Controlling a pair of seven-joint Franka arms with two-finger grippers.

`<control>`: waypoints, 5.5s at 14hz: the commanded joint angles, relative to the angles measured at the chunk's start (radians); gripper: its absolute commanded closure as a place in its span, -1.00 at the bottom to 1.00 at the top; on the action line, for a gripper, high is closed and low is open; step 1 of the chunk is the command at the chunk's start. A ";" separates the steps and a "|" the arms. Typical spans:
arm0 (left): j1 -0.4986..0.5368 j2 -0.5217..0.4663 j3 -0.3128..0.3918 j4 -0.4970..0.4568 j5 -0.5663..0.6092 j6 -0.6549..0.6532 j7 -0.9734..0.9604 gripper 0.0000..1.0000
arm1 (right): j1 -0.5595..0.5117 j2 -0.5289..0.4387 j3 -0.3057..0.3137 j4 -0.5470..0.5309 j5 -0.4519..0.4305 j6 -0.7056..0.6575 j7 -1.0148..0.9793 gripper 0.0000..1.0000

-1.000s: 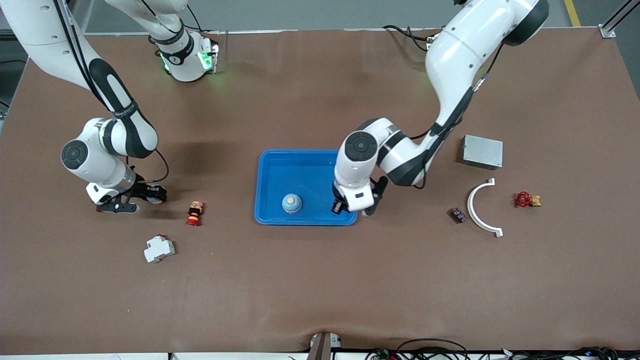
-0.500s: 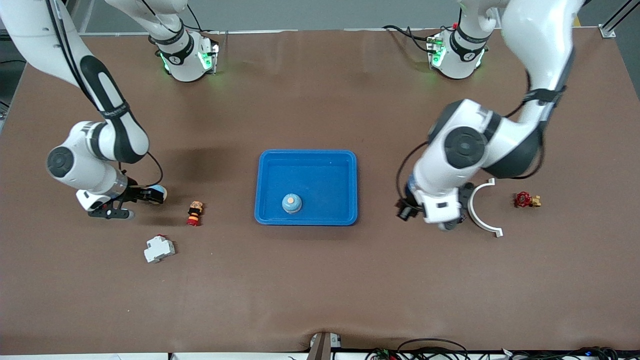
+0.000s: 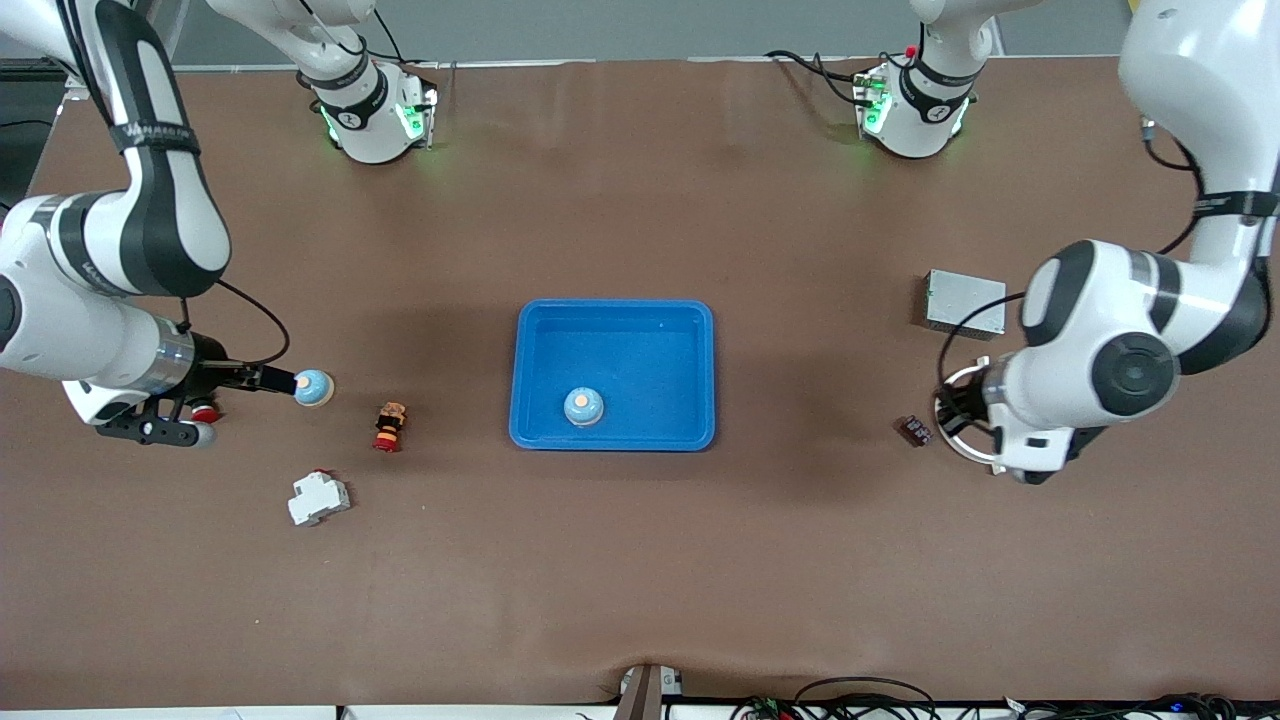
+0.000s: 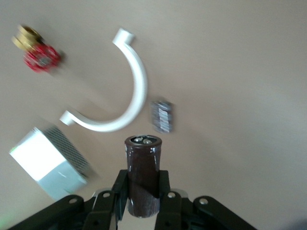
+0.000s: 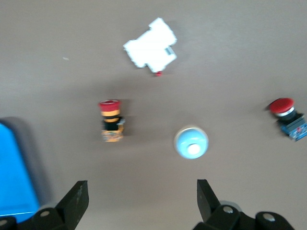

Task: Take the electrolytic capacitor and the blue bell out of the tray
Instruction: 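Grasp the second bell with the right gripper while the left gripper lowers the capacitor, then lift the bell with the right gripper while the left gripper releases the capacitor, then carry the bell with the right gripper toward the white block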

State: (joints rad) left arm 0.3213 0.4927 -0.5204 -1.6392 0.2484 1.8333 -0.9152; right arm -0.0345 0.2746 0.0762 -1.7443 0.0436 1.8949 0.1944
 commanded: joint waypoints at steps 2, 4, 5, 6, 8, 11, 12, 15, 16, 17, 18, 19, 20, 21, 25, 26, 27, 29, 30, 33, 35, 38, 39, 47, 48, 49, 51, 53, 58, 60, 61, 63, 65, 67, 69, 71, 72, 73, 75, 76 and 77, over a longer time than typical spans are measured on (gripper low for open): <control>0.119 -0.065 -0.015 -0.155 0.022 0.090 0.119 1.00 | 0.120 0.014 -0.004 0.040 0.021 0.001 0.233 -1.00; 0.143 -0.065 -0.016 -0.210 0.022 0.147 0.119 1.00 | 0.194 0.018 -0.004 0.040 0.021 0.041 0.362 -1.00; 0.142 -0.065 -0.015 -0.217 0.031 0.158 0.119 1.00 | 0.229 0.023 -0.004 0.040 0.021 0.068 0.434 -1.00; 0.146 -0.057 -0.015 -0.217 0.057 0.168 0.121 1.00 | 0.272 0.031 -0.006 0.039 0.019 0.097 0.501 -1.00; 0.169 -0.030 -0.013 -0.225 0.112 0.236 0.121 1.00 | 0.344 0.063 -0.006 0.037 0.015 0.168 0.626 -1.00; 0.186 0.023 -0.004 -0.244 0.210 0.351 0.121 1.00 | 0.428 0.142 -0.007 0.057 -0.002 0.256 0.753 -1.00; 0.212 0.039 -0.004 -0.248 0.233 0.380 0.119 1.00 | 0.447 0.179 -0.009 0.077 -0.004 0.259 0.779 -1.00; 0.219 0.104 -0.003 -0.255 0.244 0.417 0.108 1.00 | 0.491 0.254 -0.010 0.115 -0.040 0.282 0.884 -1.00; 0.222 0.110 -0.003 -0.255 0.267 0.420 0.107 1.00 | 0.505 0.284 -0.010 0.124 -0.042 0.311 0.919 -1.00; 0.226 0.112 -0.003 -0.254 0.281 0.420 0.105 0.78 | 0.525 0.307 -0.010 0.126 -0.044 0.350 0.956 -1.00; 0.226 0.112 -0.003 -0.252 0.282 0.420 0.105 0.42 | 0.536 0.331 -0.012 0.127 -0.044 0.390 0.977 -1.00; 0.228 0.107 -0.003 -0.252 0.284 0.420 0.105 -0.36 | 0.547 0.353 -0.012 0.127 -0.045 0.421 0.994 -1.00; 0.228 0.095 -0.004 -0.251 0.284 0.419 0.108 -0.99 | 0.557 0.366 -0.015 0.131 -0.045 0.437 1.004 -1.00; 0.225 0.072 -0.007 -0.243 0.282 0.409 0.107 -1.00 | 0.564 0.380 -0.015 0.143 -0.045 0.438 1.013 -1.00; 0.222 -0.008 -0.085 -0.199 0.273 0.324 0.124 -1.00 | 0.579 0.423 -0.015 0.172 -0.064 0.446 1.060 -1.00; 0.219 -0.006 -0.116 -0.150 0.272 0.272 0.125 -1.00 | 0.587 0.433 -0.016 0.183 -0.067 0.446 1.073 -1.00; 0.219 -0.002 -0.145 -0.104 0.270 0.220 0.128 -1.00 | 0.591 0.443 -0.016 0.190 -0.070 0.446 1.080 -1.00; 0.219 -0.008 -0.191 -0.033 0.270 0.132 0.128 -1.00 | 0.597 0.459 -0.016 0.197 -0.086 0.454 1.097 -1.00; 0.225 -0.009 -0.211 0.005 0.270 0.088 0.154 -1.00 | 0.602 0.468 -0.016 0.197 -0.094 0.469 1.109 -1.00; 0.229 -0.008 -0.214 0.081 0.265 0.035 0.335 -1.00 | 0.607 0.485 -0.016 0.197 -0.113 0.478 1.114 -1.00; 0.238 -0.011 -0.214 0.091 0.265 0.032 0.357 -1.00 | 0.607 0.488 -0.016 0.197 -0.117 0.478 1.116 -1.00; 0.239 -0.046 -0.224 0.107 0.255 -0.002 0.371 -1.00 | 0.620 0.505 -0.018 0.197 -0.125 0.490 1.137 -1.00; 0.240 -0.045 -0.225 0.128 0.240 -0.005 0.371 -1.00 | 0.622 0.509 -0.024 0.197 -0.136 0.493 1.146 -1.00; 0.239 -0.046 -0.227 0.139 0.195 -0.005 0.372 -1.00 | 0.642 0.511 -0.023 0.218 -0.151 0.491 1.214 1.00; 0.239 -0.048 -0.227 0.151 0.192 -0.005 0.372 -1.00 | 0.639 0.506 -0.023 0.232 -0.145 0.484 1.211 1.00; 0.240 -0.048 -0.227 0.159 0.186 -0.012 0.372 -1.00 | 0.636 0.503 -0.021 0.242 -0.140 0.472 1.209 1.00; 0.237 -0.048 -0.227 0.179 0.187 -0.040 0.374 -1.00 | 0.633 0.502 -0.018 0.302 -0.139 0.365 1.208 1.00; 0.237 -0.051 -0.236 0.183 0.186 -0.069 0.378 -1.00 | 0.624 0.499 -0.016 0.360 -0.139 0.270 1.202 1.00; 0.240 -0.077 -0.299 0.214 0.186 -0.157 0.394 -1.00 | 0.570 0.355 -0.021 0.359 -0.137 0.115 0.966 1.00; 0.240 -0.086 -0.320 0.214 0.175 -0.163 0.395 -1.00 | 0.507 0.283 -0.018 0.359 -0.134 0.046 0.791 1.00; 0.242 -0.098 -0.329 0.214 0.161 -0.166 0.395 -1.00 | 0.486 0.256 -0.018 0.359 -0.134 0.014 0.736 1.00; 0.242 -0.108 -0.334 0.214 0.137 -0.166 0.401 -1.00 | 0.450 0.216 -0.021 0.364 -0.134 -0.045 0.638 1.00; 0.251 -0.111 -0.334 0.214 0.102 -0.166 0.470 -1.00 | 0.397 0.200 -0.019 0.365 -0.134 -0.060 0.523 1.00; 0.266 -0.143 -0.331 0.217 0.051 -0.174 0.518 -1.00 | 0.351 0.190 -0.021 0.365 -0.134 -0.082 0.408 1.00; 0.283 -0.144 -0.334 0.257 0.043 -0.227 0.574 -1.00 | 0.292 0.195 -0.023 0.361 -0.134 -0.094 0.257 1.00; 0.285 -0.166 -0.331 0.263 0.043 -0.253 0.616 -1.00 | 0.228 0.206 -0.023 0.359 -0.136 -0.079 0.147 1.00; 0.285 -0.178 -0.334 0.263 0.051 -0.253 0.616 -1.00 | 0.205 0.219 -0.023 0.358 -0.136 -0.056 0.098 1.00; 0.283 -0.198 -0.334 0.263 0.052 -0.253 0.618 -1.00 | 0.176 0.230 -0.023 0.352 -0.134 -0.028 0.041 1.00; 0.282 -0.233 -0.325 0.262 0.039 -0.261 0.628 -1.00 | 0.127 0.262 -0.023 0.347 -0.134 0.004 -0.073 1.00; 0.271 -0.258 -0.307 0.256 0.023 -0.264 0.665 -1.00 | 0.101 0.284 -0.021 0.345 -0.134 0.021 -0.131 1.00; 0.216 -0.293 -0.229 0.251 -0.006 -0.264 0.702 -1.00 | 0.082 0.305 -0.023 0.345 -0.134 0.042 -0.179 1.00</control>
State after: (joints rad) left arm 0.5864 0.2771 -0.8363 -1.3697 0.2945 1.5852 -0.2838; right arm 0.0893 0.5462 0.0365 -1.4004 -0.0938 1.9055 0.1027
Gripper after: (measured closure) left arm 0.000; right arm 0.348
